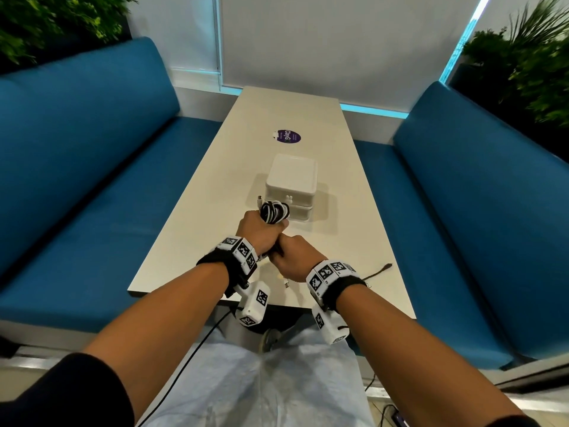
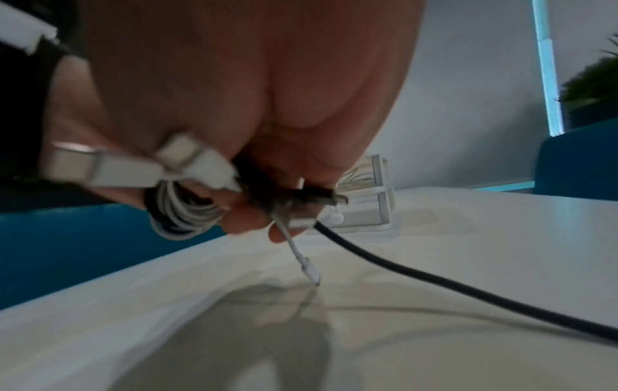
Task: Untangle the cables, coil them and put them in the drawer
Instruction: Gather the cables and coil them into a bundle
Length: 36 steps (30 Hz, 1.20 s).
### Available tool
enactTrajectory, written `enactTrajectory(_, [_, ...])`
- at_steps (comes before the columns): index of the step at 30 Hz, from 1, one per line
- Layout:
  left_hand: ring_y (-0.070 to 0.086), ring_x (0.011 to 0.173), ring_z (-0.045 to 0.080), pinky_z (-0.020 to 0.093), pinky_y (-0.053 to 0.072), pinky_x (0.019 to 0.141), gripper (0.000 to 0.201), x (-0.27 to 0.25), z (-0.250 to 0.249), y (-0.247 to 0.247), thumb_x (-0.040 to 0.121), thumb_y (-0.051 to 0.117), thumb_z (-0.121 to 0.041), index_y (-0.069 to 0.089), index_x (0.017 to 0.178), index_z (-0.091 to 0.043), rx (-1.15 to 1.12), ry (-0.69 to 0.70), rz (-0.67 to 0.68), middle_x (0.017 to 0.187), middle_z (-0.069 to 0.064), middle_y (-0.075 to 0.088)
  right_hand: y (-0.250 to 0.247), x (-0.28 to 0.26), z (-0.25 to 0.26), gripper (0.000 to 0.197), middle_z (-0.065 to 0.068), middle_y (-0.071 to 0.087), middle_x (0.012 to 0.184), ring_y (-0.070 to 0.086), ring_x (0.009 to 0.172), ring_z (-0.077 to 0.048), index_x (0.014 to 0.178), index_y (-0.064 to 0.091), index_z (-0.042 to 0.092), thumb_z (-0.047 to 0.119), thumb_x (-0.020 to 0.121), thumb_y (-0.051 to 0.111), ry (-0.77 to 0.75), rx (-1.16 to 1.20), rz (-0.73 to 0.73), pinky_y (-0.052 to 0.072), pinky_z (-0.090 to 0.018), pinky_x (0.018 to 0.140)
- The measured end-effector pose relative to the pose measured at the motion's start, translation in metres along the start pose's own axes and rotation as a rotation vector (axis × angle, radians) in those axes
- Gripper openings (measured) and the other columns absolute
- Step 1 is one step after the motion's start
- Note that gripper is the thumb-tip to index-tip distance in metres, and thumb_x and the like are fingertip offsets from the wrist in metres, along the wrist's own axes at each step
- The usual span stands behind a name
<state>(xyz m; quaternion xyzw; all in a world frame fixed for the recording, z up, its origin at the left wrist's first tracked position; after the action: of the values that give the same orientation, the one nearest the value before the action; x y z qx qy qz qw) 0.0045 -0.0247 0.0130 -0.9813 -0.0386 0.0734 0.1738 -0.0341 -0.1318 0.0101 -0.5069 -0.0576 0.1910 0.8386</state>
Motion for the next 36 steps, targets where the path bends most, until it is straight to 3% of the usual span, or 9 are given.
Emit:
enactTrajectory(4, [0.07, 0.073, 0.029, 0.045, 0.06, 0.077, 0.02, 0.0, -0.007, -0.009, 0.071, 0.077, -0.024, 0.071, 0.08, -0.007, -0.221, 0.006, 0.024, 0.073, 0.008, 0.072, -0.006, -0.006, -0.016, 0.009, -0.001, 0.07, 0.088, 0.063, 0.082, -0.022, 0.093, 0.058, 0.019, 0.024, 0.09, 0.051, 0.091, 0.098, 0.075, 0.047, -0.033, 0.072])
enactTrajectory(6, [0.062, 0.068, 0.03, 0.034, 0.057, 0.064, 0.009, -0.004, -0.014, -0.009, 0.082, 0.072, -0.007, 0.066, 0.083, 0.0, -0.342, 0.032, 0.073, 0.072, 0.015, 0.066, -0.002, -0.006, -0.027, 0.014, 0.0, 0.072, 0.092, 0.064, 0.087, -0.022, 0.093, 0.059, 0.021, 0.026, 0.095, 0.045, 0.144, 0.124, 0.109, 0.049, -0.034, 0.079])
enactTrajectory(9, [0.065, 0.056, 0.024, 0.027, 0.05, 0.055, 0.024, -0.013, -0.022, -0.005, 0.09, 0.069, -0.018, 0.066, 0.079, 0.002, -0.249, 0.066, 0.091, 0.066, 0.018, 0.068, 0.007, -0.001, -0.029, 0.02, -0.013, 0.068, 0.098, 0.066, 0.086, -0.03, 0.106, 0.056, 0.018, 0.028, 0.098, 0.04, 0.2, 0.106, 0.159, 0.053, -0.044, 0.086])
enactTrajectory(12, [0.06, 0.05, 0.02, 0.026, 0.05, 0.054, 0.031, -0.013, -0.02, -0.004, 0.083, 0.077, -0.029, 0.065, 0.066, -0.007, -0.168, 0.084, 0.098, 0.056, 0.011, 0.065, 0.01, 0.002, -0.028, 0.034, -0.014, 0.065, 0.103, 0.061, 0.09, -0.031, 0.129, 0.051, 0.018, 0.036, 0.103, 0.039, 0.181, 0.06, 0.17, 0.05, -0.04, 0.089])
enactTrajectory(20, [0.054, 0.045, 0.012, 0.02, 0.044, 0.047, 0.015, -0.022, -0.026, 0.0, 0.081, 0.079, -0.017, 0.067, 0.072, -0.015, -0.037, 0.144, 0.241, 0.049, -0.005, 0.061, 0.015, 0.005, -0.034, 0.04, -0.01, 0.067, 0.109, 0.062, 0.102, -0.029, 0.116, 0.059, 0.016, 0.048, 0.1, 0.042, 0.239, 0.067, 0.178, 0.048, -0.042, 0.095])
enactTrajectory(26, [0.057, 0.049, 0.018, 0.028, 0.049, 0.056, 0.028, -0.022, -0.025, 0.005, 0.085, 0.075, -0.03, 0.066, 0.069, -0.009, -0.013, 0.154, 0.28, 0.056, 0.009, 0.063, 0.011, -0.001, -0.041, 0.044, -0.004, 0.063, 0.087, 0.061, 0.075, -0.021, 0.11, 0.061, 0.015, 0.055, 0.093, 0.053, 0.309, 0.189, 0.207, 0.054, -0.041, 0.083])
enactTrajectory(31, [0.047, 0.042, 0.016, 0.023, 0.041, 0.048, 0.016, -0.014, -0.021, 0.0, 0.085, 0.075, -0.017, 0.064, 0.074, -0.016, -0.012, 0.154, 0.17, 0.041, -0.007, 0.052, 0.002, -0.003, -0.037, 0.048, -0.002, 0.064, 0.1, 0.068, 0.068, -0.021, 0.103, 0.061, 0.018, 0.062, 0.083, 0.063, 0.29, 0.156, 0.182, 0.055, -0.034, 0.069])
enactTrajectory(33, [0.05, 0.046, 0.012, 0.023, 0.041, 0.051, 0.014, -0.011, -0.022, -0.002, 0.083, 0.076, -0.017, 0.065, 0.075, -0.017, 0.035, 0.188, 0.149, 0.045, -0.01, 0.056, 0.002, -0.002, -0.033, 0.045, -0.001, 0.063, 0.103, 0.067, 0.078, -0.023, 0.103, 0.062, 0.018, 0.06, 0.085, 0.063, 0.272, 0.16, 0.186, 0.056, -0.033, 0.066])
enactTrajectory(36, [0.066, 0.073, 0.011, 0.027, 0.053, 0.069, 0.016, -0.01, -0.021, 0.001, 0.076, 0.08, -0.024, 0.071, 0.086, -0.017, 0.165, 0.241, 0.205, 0.075, -0.007, 0.071, 0.008, 0.005, -0.036, 0.043, 0.0, 0.063, 0.11, 0.06, 0.099, -0.022, 0.112, 0.061, 0.02, 0.054, 0.087, 0.064, 0.224, 0.106, 0.174, 0.049, -0.035, 0.089])
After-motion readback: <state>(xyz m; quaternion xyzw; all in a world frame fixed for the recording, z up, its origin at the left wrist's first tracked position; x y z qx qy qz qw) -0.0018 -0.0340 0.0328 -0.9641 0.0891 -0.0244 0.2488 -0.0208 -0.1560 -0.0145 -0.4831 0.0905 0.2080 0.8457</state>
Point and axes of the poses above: each hand's wrist, its own x-axis towards the middle knuckle, its own y-axis out of the palm, z = x × y, the point moved 5 cm from there along x, towards the middle knuckle
